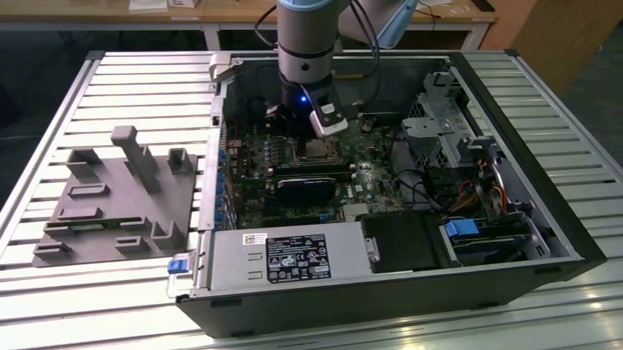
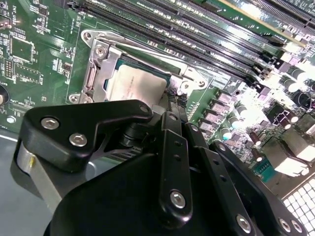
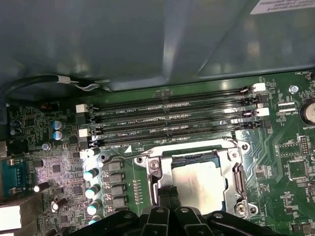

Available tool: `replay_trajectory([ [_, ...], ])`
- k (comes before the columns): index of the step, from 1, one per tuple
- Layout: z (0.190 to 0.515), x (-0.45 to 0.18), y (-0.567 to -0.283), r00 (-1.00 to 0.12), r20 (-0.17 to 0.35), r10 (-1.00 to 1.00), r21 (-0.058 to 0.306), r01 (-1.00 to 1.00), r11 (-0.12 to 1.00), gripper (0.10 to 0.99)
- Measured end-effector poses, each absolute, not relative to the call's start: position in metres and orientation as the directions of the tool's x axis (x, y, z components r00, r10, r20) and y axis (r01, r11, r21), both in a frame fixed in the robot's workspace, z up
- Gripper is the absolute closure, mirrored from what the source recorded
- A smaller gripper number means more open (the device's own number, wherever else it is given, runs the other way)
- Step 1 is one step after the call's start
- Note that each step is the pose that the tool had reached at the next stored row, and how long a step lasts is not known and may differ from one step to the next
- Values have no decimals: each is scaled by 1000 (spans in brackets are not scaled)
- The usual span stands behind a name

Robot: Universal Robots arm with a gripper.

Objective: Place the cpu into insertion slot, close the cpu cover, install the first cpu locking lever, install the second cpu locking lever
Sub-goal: 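Close the cpu cover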

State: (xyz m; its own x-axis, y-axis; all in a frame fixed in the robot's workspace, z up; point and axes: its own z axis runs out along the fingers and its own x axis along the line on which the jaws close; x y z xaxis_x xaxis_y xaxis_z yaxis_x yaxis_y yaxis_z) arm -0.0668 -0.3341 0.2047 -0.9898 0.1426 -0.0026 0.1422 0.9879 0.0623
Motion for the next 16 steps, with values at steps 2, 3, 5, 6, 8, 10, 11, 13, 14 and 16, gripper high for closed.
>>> replay_trajectory([
  [2, 204, -67, -334, -990, -3, 142, 62, 142, 988, 984],
  [3, 203, -67, -334, -990, -3, 142, 62, 142, 988, 984],
  [5, 203, -68, -334, -990, -3, 143, 62, 142, 988, 984],
  [6, 203, -68, -334, -990, -3, 142, 62, 142, 988, 984],
  [8, 202, -68, -334, -990, -3, 143, 62, 142, 988, 984],
  [10, 201, -69, -334, -990, -3, 142, 62, 142, 988, 984],
  [11, 201, -69, -334, -990, -3, 142, 62, 142, 988, 984],
  [13, 200, -69, -334, -990, -3, 142, 62, 142, 988, 984],
  [14, 200, -69, -334, -990, -3, 142, 62, 142, 988, 984],
  [16, 200, -69, -334, -990, -3, 142, 62, 142, 988, 984],
])
